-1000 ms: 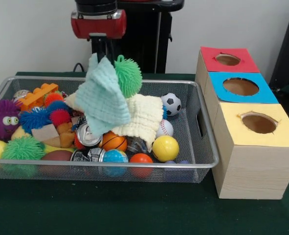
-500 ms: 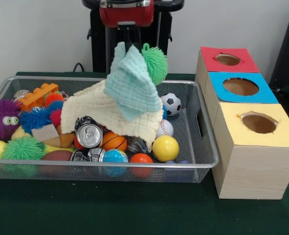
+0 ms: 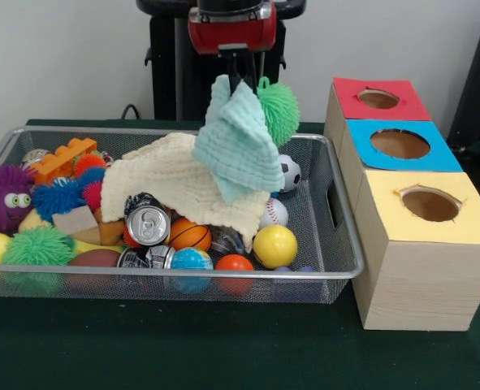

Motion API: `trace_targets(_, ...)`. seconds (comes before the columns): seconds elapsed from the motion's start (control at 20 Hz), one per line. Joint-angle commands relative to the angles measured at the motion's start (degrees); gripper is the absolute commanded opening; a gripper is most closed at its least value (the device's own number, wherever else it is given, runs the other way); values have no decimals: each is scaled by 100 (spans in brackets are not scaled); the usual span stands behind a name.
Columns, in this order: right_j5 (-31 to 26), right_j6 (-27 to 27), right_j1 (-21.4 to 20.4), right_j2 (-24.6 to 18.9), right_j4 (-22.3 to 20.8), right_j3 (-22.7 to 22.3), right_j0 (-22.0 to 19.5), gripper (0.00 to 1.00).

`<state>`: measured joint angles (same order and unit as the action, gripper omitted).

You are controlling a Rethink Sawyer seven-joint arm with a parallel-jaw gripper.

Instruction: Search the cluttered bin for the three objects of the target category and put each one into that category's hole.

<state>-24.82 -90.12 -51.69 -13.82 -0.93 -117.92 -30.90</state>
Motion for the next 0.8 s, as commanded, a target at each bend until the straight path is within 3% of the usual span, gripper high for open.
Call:
trace_targets(0.05, 453, -495, 458, -400, -78, 409, 47, 0)
trace_targets(0.1, 399, -448, 480, -395, -97, 458, 54, 100)
trace_targets(0.3, -39, -602, 625, -137, -7, 716, 201, 100)
trace_targets(0.55, -434, -270, 1020, -82, -142, 1355, 119, 100)
trace_targets(0.8, -398, 12, 1512, -194, -231, 1838, -56, 100)
